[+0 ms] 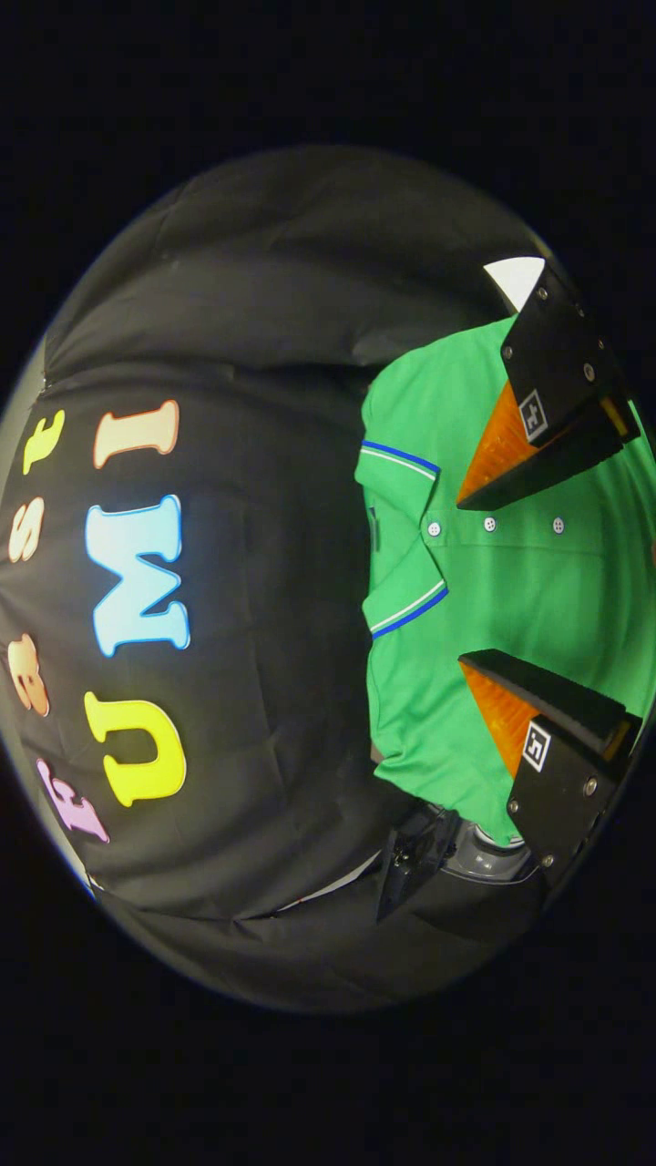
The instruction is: Put the clothes into the washing machine and then close the washing machine lid.
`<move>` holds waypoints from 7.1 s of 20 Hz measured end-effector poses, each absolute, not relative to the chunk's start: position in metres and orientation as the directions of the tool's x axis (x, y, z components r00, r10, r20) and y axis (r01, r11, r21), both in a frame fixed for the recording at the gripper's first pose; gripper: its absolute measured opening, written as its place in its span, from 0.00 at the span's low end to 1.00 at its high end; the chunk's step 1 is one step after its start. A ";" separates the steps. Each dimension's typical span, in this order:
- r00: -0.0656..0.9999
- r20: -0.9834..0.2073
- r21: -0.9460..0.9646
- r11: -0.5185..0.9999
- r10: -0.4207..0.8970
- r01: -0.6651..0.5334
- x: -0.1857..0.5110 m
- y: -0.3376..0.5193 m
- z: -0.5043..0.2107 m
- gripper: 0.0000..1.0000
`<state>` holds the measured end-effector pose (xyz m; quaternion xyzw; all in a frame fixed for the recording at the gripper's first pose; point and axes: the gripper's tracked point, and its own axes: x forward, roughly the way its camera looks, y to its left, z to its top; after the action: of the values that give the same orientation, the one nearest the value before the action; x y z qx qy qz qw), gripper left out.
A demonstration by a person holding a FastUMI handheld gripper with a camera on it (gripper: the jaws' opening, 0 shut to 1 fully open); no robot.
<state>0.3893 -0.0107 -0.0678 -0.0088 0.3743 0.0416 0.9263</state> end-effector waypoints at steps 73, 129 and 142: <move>0.557 -0.478 0.347 0.729 0.679 -0.591 0.291 0.485 -0.089 0.00; 0.918 -0.234 0.077 0.947 0.320 -0.311 0.436 0.482 -0.050 0.96; 0.784 -0.575 0.128 0.972 0.234 -0.197 0.485 0.501 -0.113 0.96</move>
<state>0.4851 0.5009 -0.1126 0.0303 0.3083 0.1141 0.9439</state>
